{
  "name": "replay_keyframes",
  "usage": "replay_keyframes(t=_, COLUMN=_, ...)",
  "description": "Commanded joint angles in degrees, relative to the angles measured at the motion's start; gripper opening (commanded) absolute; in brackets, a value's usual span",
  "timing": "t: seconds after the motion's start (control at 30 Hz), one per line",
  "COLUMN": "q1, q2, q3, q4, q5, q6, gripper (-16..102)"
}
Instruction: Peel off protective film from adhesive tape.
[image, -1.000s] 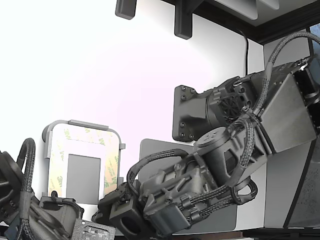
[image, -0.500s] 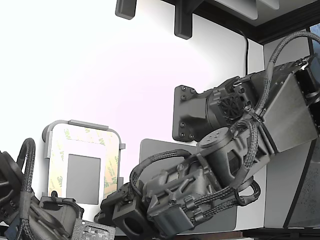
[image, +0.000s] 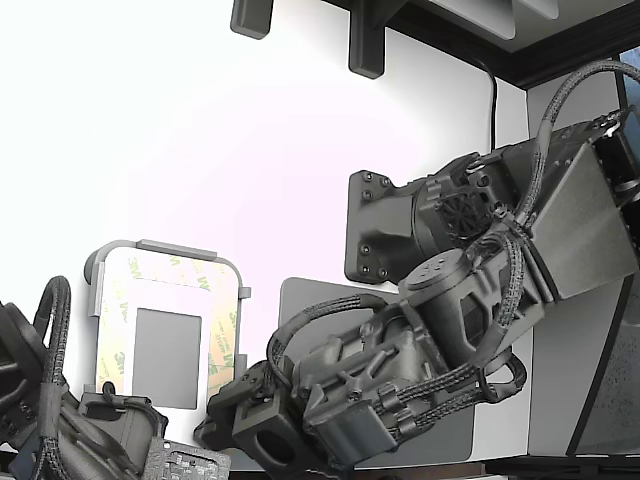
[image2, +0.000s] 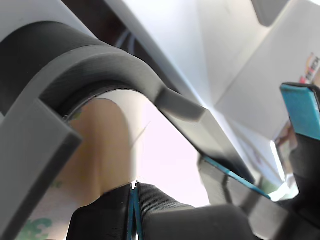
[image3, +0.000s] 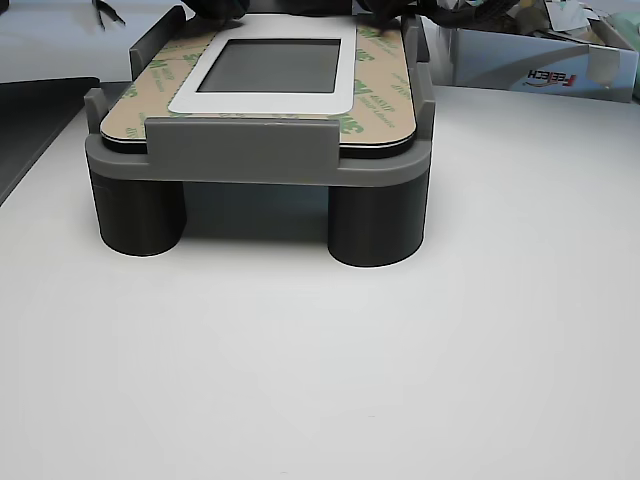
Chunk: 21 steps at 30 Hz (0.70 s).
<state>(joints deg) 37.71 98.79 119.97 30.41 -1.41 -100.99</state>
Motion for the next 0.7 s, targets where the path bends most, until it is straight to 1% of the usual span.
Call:
replay_keyframes(t=0.0, q1=-0.62, q2=1.67, q3=-0.7, q4=-0.44, q5=-0.18, q6=-0.26, gripper=-11)
replay_keyframes(t=0.67, q1=-2.11, q2=1.58, q3=1.23, q4=-1.76, q5=-0.53, q6=-3.96, gripper=-11)
